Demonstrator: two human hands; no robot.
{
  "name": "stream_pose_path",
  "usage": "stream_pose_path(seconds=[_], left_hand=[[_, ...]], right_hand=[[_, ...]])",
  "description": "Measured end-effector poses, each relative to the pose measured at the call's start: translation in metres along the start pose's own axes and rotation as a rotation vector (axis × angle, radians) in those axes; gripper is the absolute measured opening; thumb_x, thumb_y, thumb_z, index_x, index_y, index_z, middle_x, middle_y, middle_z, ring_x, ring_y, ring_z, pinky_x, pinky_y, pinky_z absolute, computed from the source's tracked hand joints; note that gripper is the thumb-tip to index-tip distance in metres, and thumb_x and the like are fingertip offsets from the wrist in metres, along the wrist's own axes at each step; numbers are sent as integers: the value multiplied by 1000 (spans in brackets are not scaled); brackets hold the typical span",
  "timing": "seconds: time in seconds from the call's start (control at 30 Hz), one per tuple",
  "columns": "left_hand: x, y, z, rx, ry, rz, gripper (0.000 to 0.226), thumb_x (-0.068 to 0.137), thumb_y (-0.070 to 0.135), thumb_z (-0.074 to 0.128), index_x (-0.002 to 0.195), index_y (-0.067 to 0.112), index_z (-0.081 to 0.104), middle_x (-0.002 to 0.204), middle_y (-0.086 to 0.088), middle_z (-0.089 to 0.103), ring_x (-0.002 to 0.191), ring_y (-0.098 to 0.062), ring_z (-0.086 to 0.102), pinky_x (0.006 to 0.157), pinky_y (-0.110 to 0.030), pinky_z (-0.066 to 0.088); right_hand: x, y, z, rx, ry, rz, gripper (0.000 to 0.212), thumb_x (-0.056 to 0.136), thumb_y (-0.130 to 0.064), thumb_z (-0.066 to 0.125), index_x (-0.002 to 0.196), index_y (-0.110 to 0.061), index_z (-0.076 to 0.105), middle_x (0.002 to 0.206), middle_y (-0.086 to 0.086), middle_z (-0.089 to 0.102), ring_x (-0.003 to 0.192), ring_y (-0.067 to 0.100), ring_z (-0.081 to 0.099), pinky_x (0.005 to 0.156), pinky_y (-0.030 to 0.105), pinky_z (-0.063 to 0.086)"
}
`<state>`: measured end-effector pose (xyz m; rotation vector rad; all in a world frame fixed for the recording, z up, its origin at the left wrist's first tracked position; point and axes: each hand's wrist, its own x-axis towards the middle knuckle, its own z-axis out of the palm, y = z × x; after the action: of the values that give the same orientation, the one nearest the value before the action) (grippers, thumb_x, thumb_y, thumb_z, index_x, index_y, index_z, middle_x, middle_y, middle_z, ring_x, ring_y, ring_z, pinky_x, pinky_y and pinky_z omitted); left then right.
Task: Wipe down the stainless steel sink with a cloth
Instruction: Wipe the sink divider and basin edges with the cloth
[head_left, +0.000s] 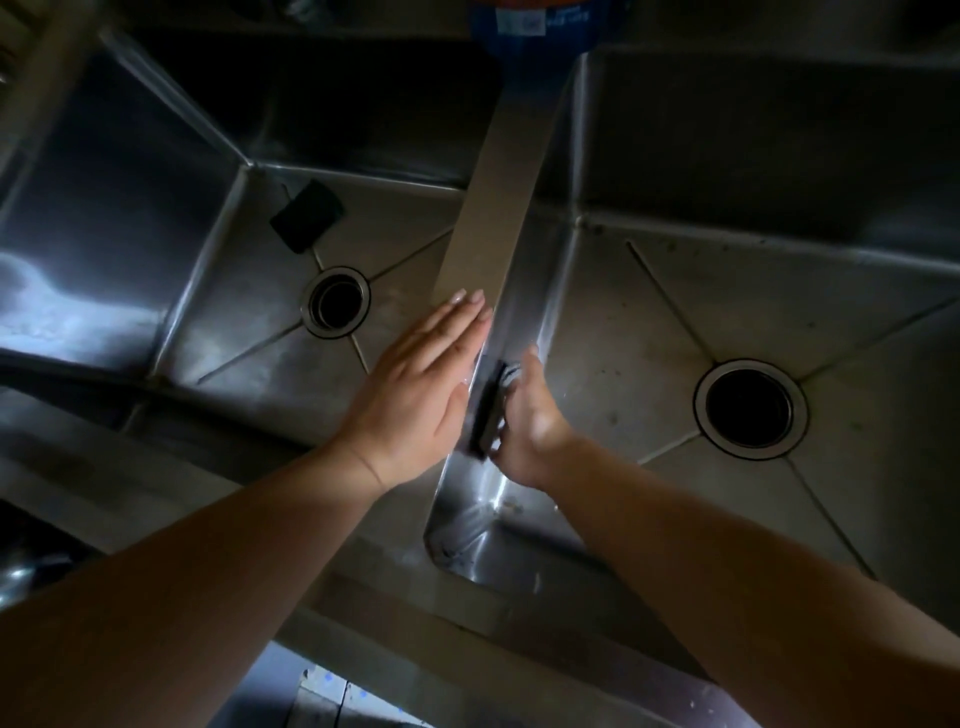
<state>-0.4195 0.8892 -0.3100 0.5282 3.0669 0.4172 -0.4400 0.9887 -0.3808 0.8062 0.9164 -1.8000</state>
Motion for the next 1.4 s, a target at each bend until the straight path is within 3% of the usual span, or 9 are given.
stream_pose_path(seconds=[0.23,0.37,0.57,0.67,0.87,1.03,1.2,1.33,1.4], left_hand=[[-1,-1,1,-20,9,-6,46,84,7,33,123,-13,46,130,-30,46,123,-44,38,106,-34,23],[-2,-2,1,-13,23,5,45,83,6,34,122,-13,47,130,-30,47,123,-42,37,108,-33,20],[-2,-2,1,10,17,12,45,84,6,33,122,-13,47,130,-29,47,123,-43,41,107,-35,21],[-2,-4,1,-2,12,13,46,84,6,32,123,-13,47,130,-30,46,124,-43,39,107,-34,22],[-2,-3,2,0,35,19,46,81,5,33,120,-14,49,128,-31,48,121,-45,42,110,-27,17],[-2,0,0,-7,43,2,45,82,6,33,120,-13,50,127,-30,49,118,-46,47,102,-48,31],[-3,1,-2,-21,54,1,46,80,4,33,117,-15,52,125,-32,51,115,-48,49,98,-56,30],[-3,1,-3,-27,28,0,48,79,5,32,117,-15,53,124,-33,50,114,-50,49,96,-59,28],[-3,0,-3,-32,32,6,47,79,6,32,115,-16,54,122,-34,52,112,-51,50,94,-61,30]], right_hand=[[11,42,-9,-197,169,240,95,75,-81,30,139,-12,38,140,13,44,126,32,44,104,44,38],[16,19,-20,-266,101,221,97,75,-83,18,135,-12,42,100,8,53,86,22,51,63,29,43],[25,14,-11,-142,189,115,86,85,-72,22,141,-8,36,141,18,44,125,34,47,106,45,37],[19,23,-4,-208,231,155,87,83,-75,25,137,-9,39,136,18,47,122,35,48,104,50,39],[-23,22,-7,-181,42,258,90,80,-79,16,133,-13,48,107,10,56,88,24,53,62,28,42],[-60,22,2,-219,-112,141,87,84,-74,16,145,-14,31,139,5,45,108,18,42,84,26,36],[-78,21,6,-190,-91,98,54,89,-58,40,116,-15,57,93,5,60,77,18,58,69,26,45],[-81,29,14,-26,-1,37,37,92,-37,53,111,-6,62,109,17,66,100,29,63,96,40,48],[-83,34,13,25,5,45,29,91,-33,55,99,-6,65,94,15,68,87,27,64,92,40,48]])
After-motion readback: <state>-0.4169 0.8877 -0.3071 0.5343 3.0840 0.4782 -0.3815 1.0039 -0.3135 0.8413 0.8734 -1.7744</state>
